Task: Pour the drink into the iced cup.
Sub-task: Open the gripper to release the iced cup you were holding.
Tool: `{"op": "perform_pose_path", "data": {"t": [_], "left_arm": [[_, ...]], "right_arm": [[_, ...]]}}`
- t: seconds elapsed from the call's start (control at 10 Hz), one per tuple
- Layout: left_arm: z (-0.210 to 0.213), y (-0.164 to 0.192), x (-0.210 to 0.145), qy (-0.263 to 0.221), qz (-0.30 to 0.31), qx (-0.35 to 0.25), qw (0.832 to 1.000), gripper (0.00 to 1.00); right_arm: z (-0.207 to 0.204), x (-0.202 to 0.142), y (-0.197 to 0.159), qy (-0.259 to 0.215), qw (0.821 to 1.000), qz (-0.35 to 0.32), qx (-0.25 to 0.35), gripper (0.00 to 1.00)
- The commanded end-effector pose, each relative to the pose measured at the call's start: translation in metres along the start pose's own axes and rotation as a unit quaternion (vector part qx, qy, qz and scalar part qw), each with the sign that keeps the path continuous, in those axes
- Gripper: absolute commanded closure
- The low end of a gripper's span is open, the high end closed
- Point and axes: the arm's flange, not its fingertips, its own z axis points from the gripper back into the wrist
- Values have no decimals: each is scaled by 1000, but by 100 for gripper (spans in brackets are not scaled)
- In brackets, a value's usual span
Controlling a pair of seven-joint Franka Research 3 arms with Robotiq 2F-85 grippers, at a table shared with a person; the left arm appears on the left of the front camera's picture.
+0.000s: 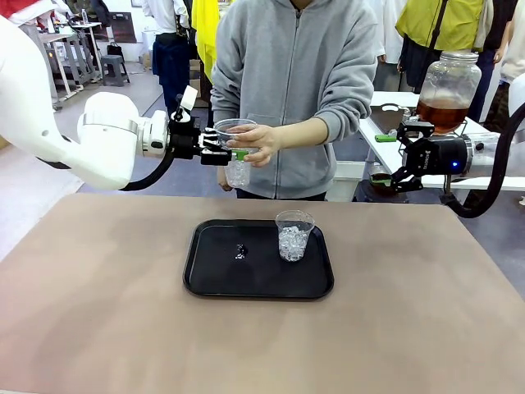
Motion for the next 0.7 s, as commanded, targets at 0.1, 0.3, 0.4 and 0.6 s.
{"op": "perform_pose_path", "data": {"t": [0.1,0.3,0.4,0.6], "left_arm": [[1,-2,4,-3,-7,2,1000,38],[1,-2,4,-3,-7,2,1000,38],[1,-2,4,-3,-7,2,1000,38],[1,-2,4,-3,-7,2,1000,38]], "right_arm": [[0,0,1,-1,1000,2,0,0],[0,0,1,-1,1000,2,0,0],[0,0,1,-1,1000,2,0,0],[0,0,1,-1,1000,2,0,0]]}}
